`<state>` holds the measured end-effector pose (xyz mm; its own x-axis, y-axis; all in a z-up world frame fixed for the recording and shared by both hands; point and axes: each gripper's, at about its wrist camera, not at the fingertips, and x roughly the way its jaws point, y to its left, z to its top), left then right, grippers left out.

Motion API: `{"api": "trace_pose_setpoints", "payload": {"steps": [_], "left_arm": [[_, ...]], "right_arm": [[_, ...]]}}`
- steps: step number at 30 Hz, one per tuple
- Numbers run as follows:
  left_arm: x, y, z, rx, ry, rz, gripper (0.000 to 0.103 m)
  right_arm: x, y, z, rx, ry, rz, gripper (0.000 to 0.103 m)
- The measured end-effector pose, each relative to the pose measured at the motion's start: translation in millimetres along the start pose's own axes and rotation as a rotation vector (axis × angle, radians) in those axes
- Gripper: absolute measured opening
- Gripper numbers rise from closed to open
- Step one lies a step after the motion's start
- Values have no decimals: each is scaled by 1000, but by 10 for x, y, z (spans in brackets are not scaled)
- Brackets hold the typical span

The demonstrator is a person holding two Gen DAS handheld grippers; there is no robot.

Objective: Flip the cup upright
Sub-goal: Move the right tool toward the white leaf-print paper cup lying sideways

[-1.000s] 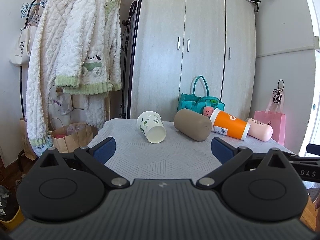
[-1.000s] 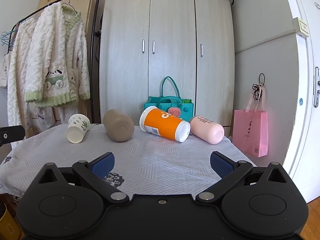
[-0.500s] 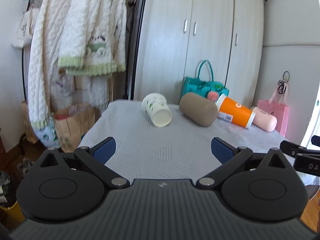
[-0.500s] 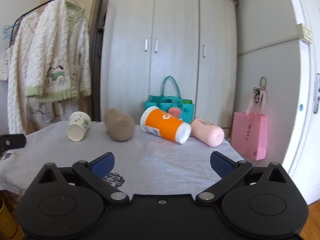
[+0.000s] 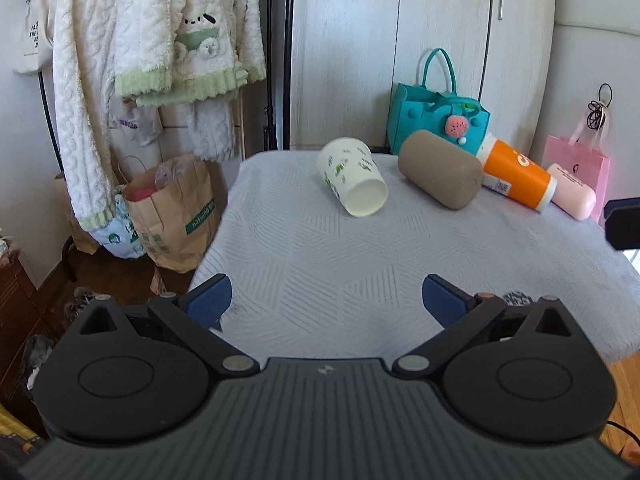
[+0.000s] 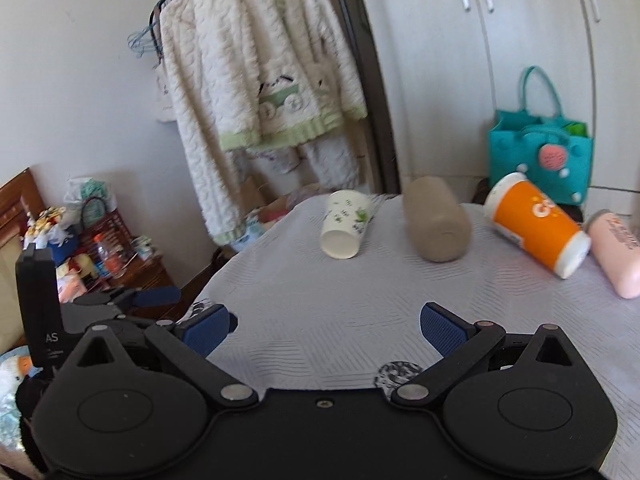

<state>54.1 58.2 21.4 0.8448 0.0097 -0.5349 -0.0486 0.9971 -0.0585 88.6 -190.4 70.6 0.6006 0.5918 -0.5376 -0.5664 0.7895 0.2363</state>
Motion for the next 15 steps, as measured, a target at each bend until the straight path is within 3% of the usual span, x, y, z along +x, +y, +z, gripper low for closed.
{"api": "trace_pose_setpoints", "payload": {"steps": [7, 12, 15], "left_arm": [[198, 304, 253, -66, 25, -110, 103], [398, 444, 410, -85, 20, -75, 103], [545, 599, 481, -153, 41, -107, 103]], "right_arm": [[451, 1, 243, -11, 131, 62, 103], [768, -43, 391, -24, 178, 81, 103], [948, -89, 482, -23, 199, 99, 103]]}}
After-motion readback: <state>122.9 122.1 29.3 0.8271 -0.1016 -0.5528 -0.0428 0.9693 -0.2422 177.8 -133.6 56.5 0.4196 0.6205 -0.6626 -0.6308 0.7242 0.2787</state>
